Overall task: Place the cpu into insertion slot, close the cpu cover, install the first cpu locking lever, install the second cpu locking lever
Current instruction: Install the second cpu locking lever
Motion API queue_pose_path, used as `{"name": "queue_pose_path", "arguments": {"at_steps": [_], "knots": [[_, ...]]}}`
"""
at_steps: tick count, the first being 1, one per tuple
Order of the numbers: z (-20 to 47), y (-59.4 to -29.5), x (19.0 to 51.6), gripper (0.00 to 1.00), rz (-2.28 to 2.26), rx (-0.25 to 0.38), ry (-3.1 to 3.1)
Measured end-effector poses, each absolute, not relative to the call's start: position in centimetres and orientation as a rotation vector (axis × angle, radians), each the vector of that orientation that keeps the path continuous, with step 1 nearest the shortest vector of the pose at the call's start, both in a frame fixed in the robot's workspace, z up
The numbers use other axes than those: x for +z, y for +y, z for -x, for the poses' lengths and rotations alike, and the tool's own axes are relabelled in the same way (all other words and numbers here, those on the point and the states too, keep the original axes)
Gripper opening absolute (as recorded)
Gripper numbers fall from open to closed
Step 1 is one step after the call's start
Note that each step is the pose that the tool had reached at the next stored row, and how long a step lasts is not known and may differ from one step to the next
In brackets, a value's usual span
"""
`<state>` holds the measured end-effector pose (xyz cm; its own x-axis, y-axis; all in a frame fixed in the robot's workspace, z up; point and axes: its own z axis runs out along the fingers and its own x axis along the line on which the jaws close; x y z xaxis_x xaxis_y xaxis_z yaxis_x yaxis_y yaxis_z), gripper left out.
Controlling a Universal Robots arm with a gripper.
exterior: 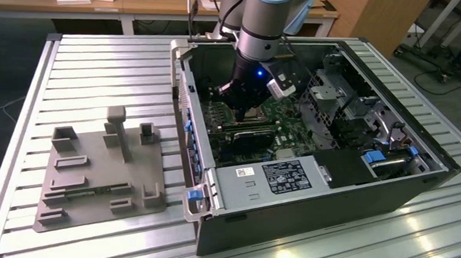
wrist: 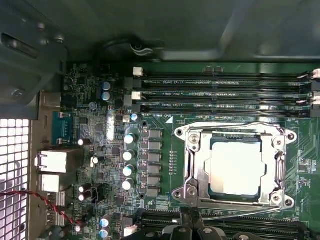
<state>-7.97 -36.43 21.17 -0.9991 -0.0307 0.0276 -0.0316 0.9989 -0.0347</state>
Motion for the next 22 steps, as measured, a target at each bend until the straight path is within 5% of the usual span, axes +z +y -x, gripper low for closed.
{"name": "queue_pose_path", "arguments": {"at_steps": [22], "knots": [[8.42, -36.43, 20.44, 0.10, -0.049, 0.054, -3.109]]}}
